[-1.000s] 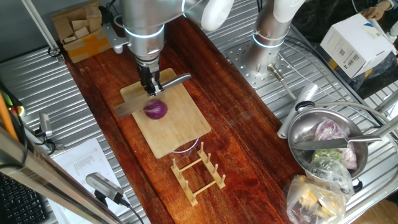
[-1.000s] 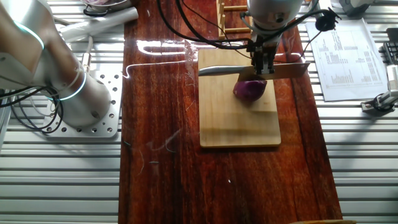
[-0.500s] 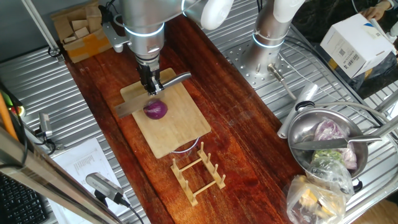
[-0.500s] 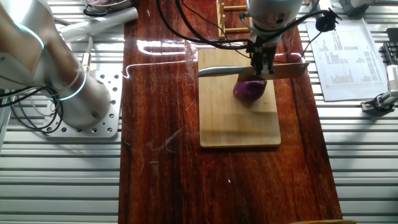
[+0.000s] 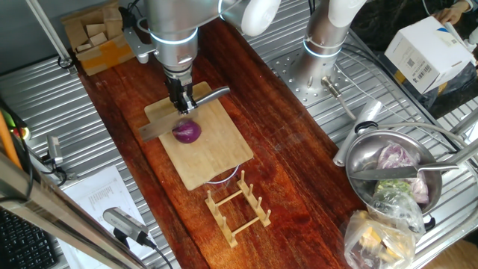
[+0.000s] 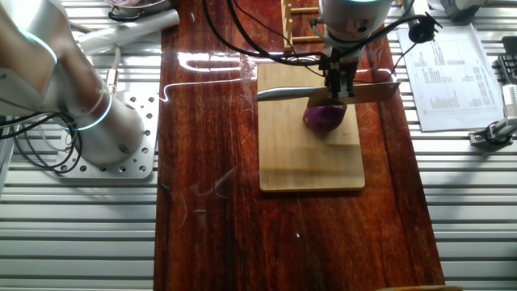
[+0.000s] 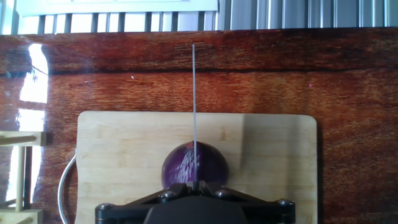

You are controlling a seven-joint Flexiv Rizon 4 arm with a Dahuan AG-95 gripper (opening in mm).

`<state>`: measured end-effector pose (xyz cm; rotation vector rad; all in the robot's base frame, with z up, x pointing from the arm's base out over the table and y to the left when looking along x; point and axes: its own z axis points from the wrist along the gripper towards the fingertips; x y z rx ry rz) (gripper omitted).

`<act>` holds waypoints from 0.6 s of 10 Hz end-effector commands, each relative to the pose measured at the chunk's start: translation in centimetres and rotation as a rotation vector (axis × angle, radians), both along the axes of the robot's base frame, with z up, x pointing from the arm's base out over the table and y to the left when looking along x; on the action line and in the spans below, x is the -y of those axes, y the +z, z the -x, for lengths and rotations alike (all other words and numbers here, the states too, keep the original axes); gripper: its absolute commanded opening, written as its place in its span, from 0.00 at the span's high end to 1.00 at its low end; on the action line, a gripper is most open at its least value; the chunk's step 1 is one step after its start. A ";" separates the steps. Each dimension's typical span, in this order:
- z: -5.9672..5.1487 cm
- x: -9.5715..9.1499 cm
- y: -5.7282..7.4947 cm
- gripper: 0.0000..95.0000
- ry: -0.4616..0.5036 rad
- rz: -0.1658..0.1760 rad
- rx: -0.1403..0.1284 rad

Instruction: Chop the onions

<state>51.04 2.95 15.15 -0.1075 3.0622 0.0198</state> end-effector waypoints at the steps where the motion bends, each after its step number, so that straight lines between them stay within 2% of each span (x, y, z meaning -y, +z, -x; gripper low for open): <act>1: -0.1 0.0 -0.3 1.00 0.008 -0.003 0.005; 6: -0.3 0.1 -1.0 1.00 0.014 -0.003 0.002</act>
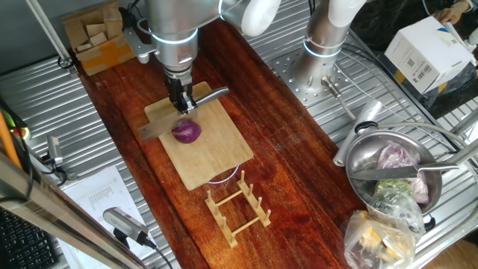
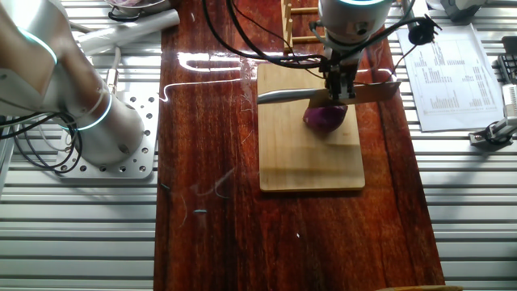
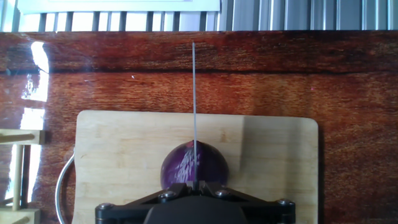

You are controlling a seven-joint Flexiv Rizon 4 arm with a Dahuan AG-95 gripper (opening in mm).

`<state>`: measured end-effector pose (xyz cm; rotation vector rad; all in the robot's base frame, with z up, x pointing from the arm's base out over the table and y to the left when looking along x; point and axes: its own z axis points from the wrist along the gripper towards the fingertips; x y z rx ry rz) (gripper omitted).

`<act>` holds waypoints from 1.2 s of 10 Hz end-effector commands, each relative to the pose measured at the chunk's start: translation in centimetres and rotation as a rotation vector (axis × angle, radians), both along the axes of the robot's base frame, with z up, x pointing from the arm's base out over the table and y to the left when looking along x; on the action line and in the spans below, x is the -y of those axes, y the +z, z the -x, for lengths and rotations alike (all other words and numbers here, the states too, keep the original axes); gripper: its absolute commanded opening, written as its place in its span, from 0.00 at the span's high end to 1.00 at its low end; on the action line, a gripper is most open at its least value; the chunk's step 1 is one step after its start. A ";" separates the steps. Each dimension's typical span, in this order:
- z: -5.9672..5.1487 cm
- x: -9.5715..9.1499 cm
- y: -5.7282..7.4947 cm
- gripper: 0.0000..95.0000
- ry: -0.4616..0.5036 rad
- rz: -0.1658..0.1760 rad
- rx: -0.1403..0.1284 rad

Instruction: Chop the onions

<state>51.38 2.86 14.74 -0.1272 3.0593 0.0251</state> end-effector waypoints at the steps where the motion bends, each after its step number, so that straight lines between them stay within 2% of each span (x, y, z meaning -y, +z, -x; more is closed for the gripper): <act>1: 0.1 0.0 -0.7 1.00 0.003 0.000 0.000; 6: 0.2 0.2 -0.4 1.00 -0.001 -0.001 -0.019; 8: 0.4 0.4 0.7 1.00 0.004 -0.003 -0.031; 12: 0.5 0.6 0.9 1.00 0.009 -0.006 -0.031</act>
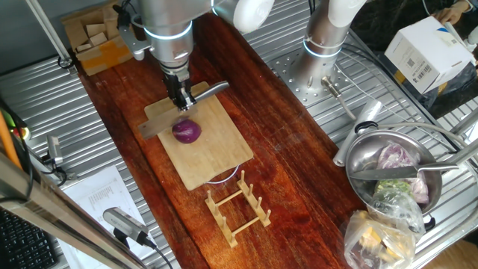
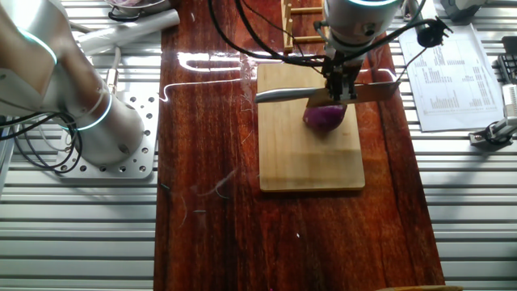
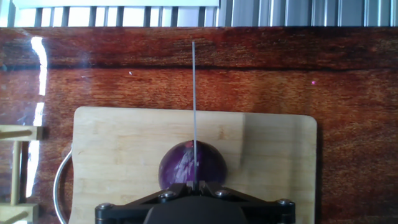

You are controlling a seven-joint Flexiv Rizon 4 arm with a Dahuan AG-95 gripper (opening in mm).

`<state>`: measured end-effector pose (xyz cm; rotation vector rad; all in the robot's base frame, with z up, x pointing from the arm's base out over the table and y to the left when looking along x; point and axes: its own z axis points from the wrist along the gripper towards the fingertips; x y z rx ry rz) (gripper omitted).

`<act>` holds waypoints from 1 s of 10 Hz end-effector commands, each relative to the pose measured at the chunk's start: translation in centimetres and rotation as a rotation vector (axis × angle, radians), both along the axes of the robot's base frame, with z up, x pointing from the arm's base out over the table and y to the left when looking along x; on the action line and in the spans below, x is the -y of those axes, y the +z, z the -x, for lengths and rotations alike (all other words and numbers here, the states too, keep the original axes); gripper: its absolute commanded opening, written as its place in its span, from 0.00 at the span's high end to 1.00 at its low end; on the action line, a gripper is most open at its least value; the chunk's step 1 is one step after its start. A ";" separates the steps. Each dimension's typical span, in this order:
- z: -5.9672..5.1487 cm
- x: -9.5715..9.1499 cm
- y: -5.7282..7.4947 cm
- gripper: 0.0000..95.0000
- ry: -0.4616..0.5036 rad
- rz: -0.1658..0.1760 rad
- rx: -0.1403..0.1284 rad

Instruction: Chop the onions

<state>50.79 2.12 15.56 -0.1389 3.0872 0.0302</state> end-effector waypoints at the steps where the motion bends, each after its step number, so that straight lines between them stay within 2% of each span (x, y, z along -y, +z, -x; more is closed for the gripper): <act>1: -0.1 -0.1 0.1 1.00 0.003 -0.007 -0.002; 5: 0.1 -0.2 0.6 1.00 0.006 -0.011 -0.004; 7: 0.1 -0.3 0.3 1.00 0.007 -0.009 -0.001; 8: 0.1 -0.3 -0.1 1.00 0.009 -0.005 0.000; 10: 0.0 0.0 -2.0 1.00 0.016 -0.001 0.018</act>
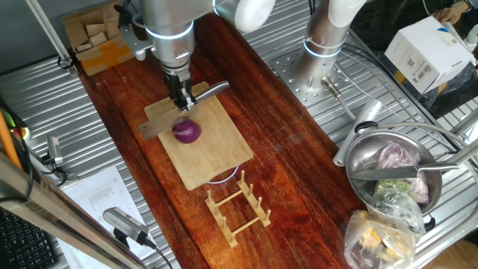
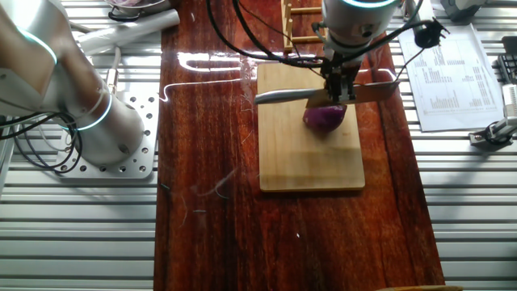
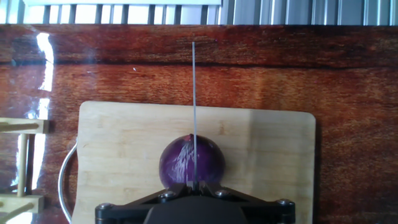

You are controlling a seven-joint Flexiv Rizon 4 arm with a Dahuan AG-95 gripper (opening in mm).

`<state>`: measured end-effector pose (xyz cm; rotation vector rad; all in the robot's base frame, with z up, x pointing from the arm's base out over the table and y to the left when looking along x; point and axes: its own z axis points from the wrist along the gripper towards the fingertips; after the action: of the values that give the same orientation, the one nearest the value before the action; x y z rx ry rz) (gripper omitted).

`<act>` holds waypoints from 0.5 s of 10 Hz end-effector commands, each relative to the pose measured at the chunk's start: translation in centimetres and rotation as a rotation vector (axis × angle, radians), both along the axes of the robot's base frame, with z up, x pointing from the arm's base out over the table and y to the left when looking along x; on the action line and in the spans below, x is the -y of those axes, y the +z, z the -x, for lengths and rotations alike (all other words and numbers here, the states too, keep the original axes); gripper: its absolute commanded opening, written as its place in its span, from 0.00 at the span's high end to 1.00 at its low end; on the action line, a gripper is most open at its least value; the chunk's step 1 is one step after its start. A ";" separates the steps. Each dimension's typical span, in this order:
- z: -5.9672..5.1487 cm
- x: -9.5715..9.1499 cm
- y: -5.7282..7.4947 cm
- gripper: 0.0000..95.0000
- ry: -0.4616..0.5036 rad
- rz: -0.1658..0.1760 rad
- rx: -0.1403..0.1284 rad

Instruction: Chop the onions

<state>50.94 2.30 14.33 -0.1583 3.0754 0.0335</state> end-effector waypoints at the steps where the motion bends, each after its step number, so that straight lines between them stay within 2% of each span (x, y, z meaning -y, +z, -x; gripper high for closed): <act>1: 0.1 0.2 -1.6 1.00 0.004 0.003 0.012; 3: 0.1 0.3 -1.1 1.00 0.004 0.006 0.000; 5: 0.2 0.3 -1.0 1.00 0.004 0.001 -0.002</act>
<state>50.89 1.99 13.33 -0.1678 3.0824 0.0362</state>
